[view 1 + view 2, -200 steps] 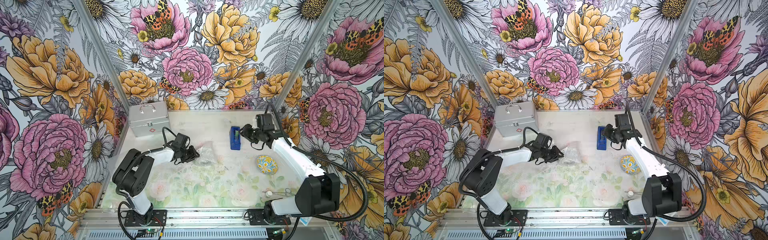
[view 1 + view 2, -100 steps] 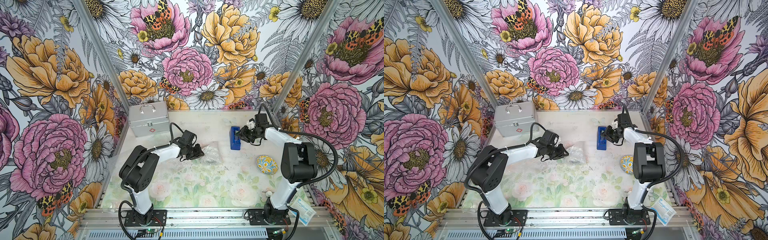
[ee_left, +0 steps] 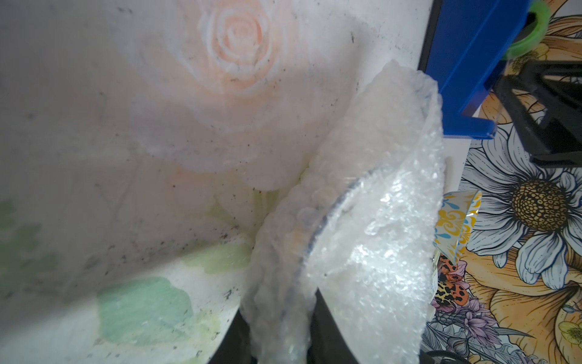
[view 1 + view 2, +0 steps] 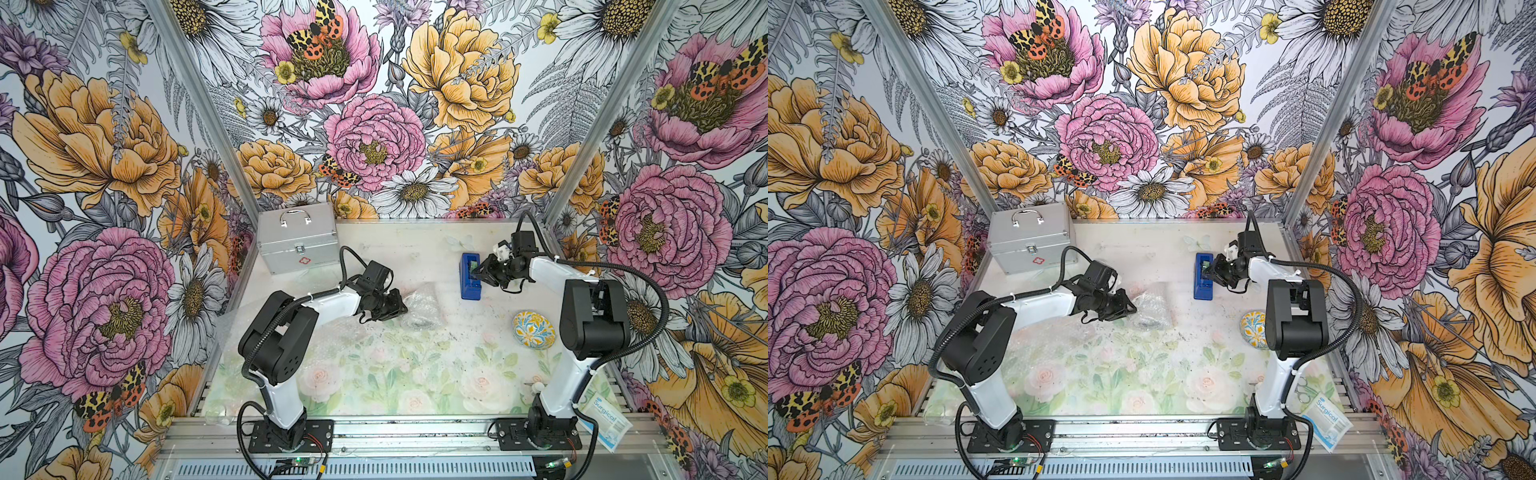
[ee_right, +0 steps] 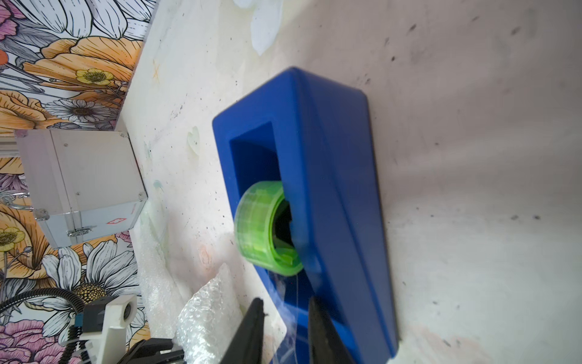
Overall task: Wrap bowls in bubble wrap
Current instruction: Tear off the tape using the Tape Cutter.
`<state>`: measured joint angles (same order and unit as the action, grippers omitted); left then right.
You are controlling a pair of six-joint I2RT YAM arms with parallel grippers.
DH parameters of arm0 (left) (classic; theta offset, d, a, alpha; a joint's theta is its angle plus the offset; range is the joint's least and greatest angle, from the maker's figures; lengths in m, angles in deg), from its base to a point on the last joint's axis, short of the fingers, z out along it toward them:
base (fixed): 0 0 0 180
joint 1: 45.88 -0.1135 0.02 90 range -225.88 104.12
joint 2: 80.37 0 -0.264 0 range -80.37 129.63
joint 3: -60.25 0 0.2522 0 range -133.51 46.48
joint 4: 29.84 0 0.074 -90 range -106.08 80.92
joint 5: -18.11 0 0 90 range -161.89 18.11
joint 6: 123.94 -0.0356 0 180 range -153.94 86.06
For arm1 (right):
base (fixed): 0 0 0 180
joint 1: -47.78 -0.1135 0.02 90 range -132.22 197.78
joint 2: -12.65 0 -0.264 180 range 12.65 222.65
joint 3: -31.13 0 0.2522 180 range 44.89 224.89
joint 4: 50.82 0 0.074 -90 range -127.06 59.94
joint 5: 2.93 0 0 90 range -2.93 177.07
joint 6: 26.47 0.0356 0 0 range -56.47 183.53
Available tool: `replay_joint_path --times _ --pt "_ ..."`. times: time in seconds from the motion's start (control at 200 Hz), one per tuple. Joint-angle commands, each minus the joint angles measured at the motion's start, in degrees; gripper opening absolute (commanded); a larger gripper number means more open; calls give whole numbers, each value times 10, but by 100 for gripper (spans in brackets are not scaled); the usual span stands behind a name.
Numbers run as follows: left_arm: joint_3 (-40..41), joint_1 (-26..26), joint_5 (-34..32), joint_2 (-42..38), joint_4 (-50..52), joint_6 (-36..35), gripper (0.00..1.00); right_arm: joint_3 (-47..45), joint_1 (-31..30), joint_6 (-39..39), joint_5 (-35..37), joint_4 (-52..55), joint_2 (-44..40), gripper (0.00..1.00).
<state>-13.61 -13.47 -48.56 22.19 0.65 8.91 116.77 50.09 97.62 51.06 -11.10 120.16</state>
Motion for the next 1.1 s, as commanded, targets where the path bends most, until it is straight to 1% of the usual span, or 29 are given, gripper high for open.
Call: replay_joint_path --times 0.0,0.42,0.61,0.785,0.875,0.936,1.026,1.096 --pt "-5 1 -11 -11 1 -16 25 -16 2 7 -12 -24 12 27" --pt "1 3 -15 -16 1 -15 24 -47 4 25 -25 -51 8 23" --pt "3 2 -14 -16 -1 -14 24 -51 4 31 -34 -59 4 17" --pt "6 3 -15 -15 -4 -13 24 -51 3 40 -47 -68 -5 14" --pt "7 3 -15 -16 -6 -13 24 -46 -3 42 -58 -68 -9 12" --pt "7 3 -15 -16 -6 -12 24 -42 -7 43 -61 -68 -13 6" --pt "9 4 -16 -17 -8 -11 24 -39 -11 46 -59 -68 -19 0" --pt "10 3 -14 -17 -9 -11 23 -36 -13 48 -59 -68 -23 0"
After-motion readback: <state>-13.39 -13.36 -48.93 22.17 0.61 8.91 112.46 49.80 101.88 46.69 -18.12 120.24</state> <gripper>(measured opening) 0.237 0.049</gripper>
